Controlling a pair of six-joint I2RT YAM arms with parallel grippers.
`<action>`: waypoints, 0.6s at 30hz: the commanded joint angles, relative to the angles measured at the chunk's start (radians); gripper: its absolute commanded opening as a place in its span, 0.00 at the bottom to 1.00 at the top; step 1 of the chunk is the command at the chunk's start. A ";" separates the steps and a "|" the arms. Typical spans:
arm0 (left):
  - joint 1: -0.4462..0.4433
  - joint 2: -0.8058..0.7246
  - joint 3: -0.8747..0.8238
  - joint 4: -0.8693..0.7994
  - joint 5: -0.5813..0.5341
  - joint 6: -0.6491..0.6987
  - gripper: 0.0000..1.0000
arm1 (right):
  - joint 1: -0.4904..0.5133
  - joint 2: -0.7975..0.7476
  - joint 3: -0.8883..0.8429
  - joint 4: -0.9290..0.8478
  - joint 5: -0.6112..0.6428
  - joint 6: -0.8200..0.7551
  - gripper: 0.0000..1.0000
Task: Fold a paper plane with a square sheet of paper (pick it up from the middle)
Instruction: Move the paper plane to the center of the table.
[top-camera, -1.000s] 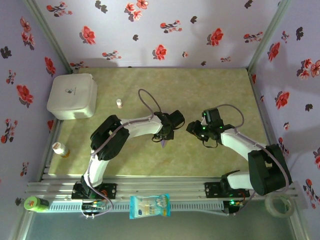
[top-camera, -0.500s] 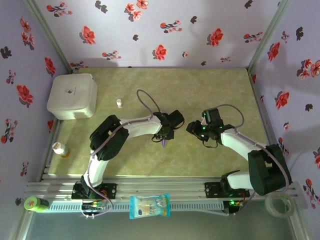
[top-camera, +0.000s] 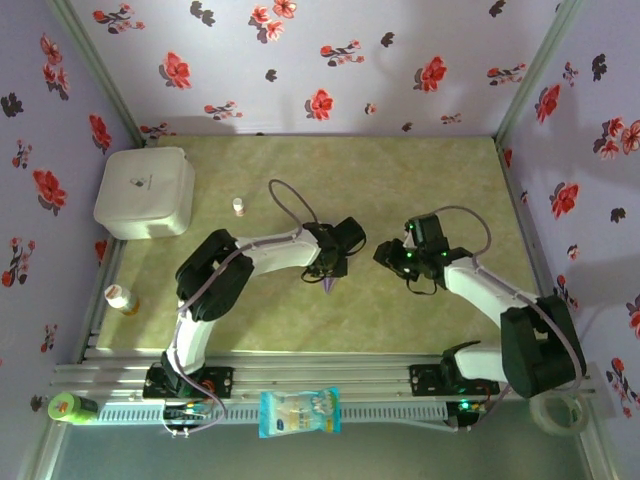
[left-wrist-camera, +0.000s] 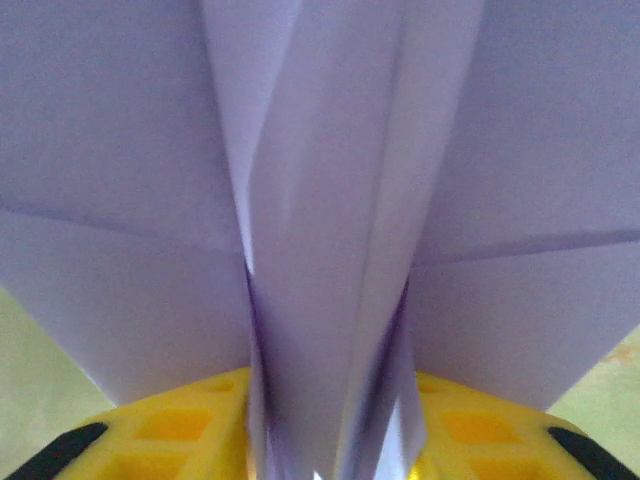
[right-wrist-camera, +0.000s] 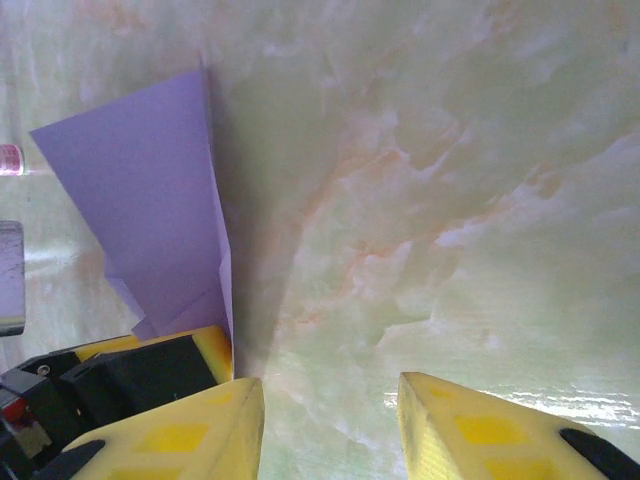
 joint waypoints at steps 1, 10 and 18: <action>0.014 -0.089 0.001 -0.009 -0.021 0.005 0.38 | -0.007 -0.052 0.049 -0.081 0.072 -0.059 0.40; 0.019 -0.206 -0.007 -0.018 -0.052 0.028 0.40 | -0.031 -0.117 0.143 -0.222 0.209 -0.162 0.43; 0.069 -0.415 -0.157 0.040 -0.156 0.106 0.45 | -0.061 -0.166 0.232 -0.306 0.593 -0.290 0.58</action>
